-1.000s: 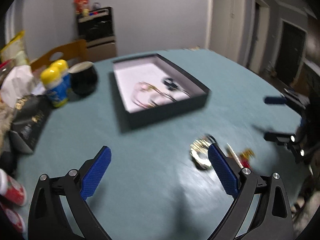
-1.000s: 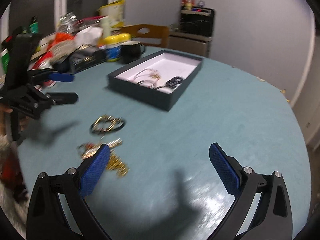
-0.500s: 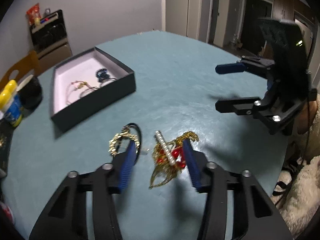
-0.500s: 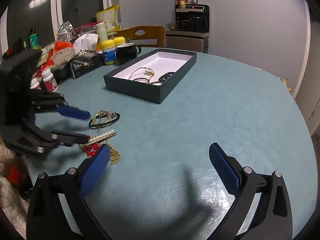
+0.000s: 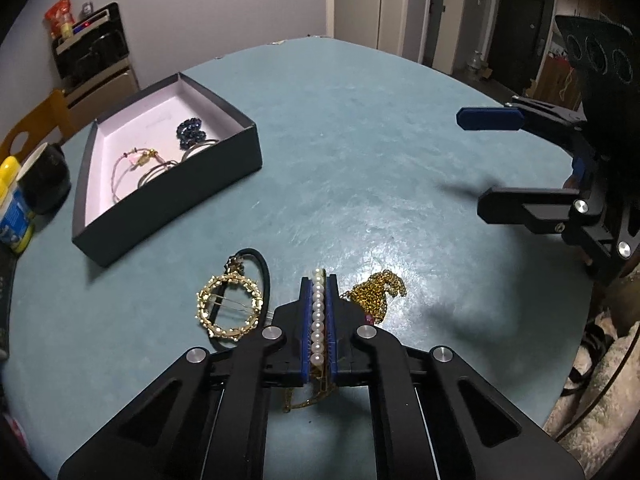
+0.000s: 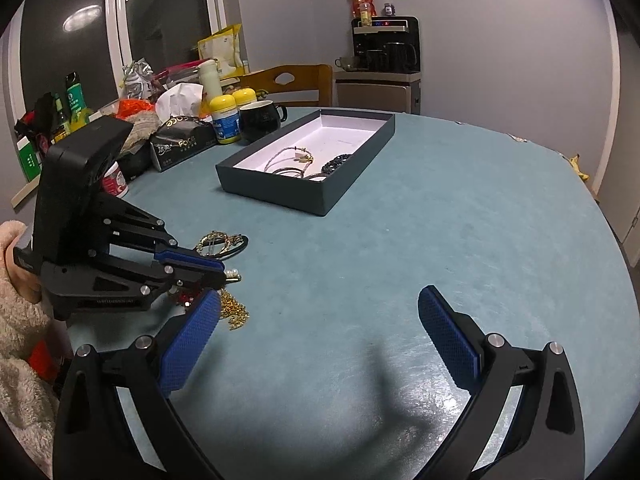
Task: Organize jewelry
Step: 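Grasp the pearl hair clip with the left tool, then grasp the red-beaded gold earrings with the right tool and lift them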
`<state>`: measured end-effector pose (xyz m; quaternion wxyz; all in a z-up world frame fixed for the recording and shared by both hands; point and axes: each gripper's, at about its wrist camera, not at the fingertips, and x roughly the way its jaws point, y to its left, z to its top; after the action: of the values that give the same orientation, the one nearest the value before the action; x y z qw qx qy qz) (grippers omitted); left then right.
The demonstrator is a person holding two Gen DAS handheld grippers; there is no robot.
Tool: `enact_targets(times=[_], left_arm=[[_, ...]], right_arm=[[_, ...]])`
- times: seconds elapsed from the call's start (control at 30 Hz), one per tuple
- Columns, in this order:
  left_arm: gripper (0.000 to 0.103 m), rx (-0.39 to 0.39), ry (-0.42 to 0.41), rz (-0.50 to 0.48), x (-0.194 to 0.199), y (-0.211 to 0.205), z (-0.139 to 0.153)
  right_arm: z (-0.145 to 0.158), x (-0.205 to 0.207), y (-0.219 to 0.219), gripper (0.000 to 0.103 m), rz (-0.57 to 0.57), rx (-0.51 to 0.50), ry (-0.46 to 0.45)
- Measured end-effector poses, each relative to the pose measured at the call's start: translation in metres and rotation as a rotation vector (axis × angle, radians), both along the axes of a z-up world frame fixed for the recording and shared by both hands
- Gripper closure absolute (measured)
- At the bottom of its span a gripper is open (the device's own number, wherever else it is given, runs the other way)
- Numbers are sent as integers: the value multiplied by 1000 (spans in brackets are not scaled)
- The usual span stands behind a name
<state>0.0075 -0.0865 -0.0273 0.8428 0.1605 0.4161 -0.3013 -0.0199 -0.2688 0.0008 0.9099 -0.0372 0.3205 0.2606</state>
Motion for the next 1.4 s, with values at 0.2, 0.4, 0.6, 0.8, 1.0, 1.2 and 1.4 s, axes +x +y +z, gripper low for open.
enact_targets(times=[0.2,0.4,0.6,0.8,1.0,1.2,1.4], left_arm=[[96,-71,-8,8,-2,13,16],[96,-118,-43,45,-1,35,32],[96,-129,-61,89,1,56,34],[96,-147,-56,96,-3,68,31],[96,-170,-59,96,-5,78,31],[96,-182,-66,100,-7,85,31],[96,-182,-72,102,-9,86,31]], right_arm=[[0,-1,6,5,26,7,22],[-2,-5,36,6,165,5,79],[-17,-9,79,35,269,-102,116],[-25,-9,107,54,334,-176,120],[-31,-10,120,71,330,-279,77],[-28,-10,118,96,334,-305,46],[-19,-9,114,96,307,-276,25]])
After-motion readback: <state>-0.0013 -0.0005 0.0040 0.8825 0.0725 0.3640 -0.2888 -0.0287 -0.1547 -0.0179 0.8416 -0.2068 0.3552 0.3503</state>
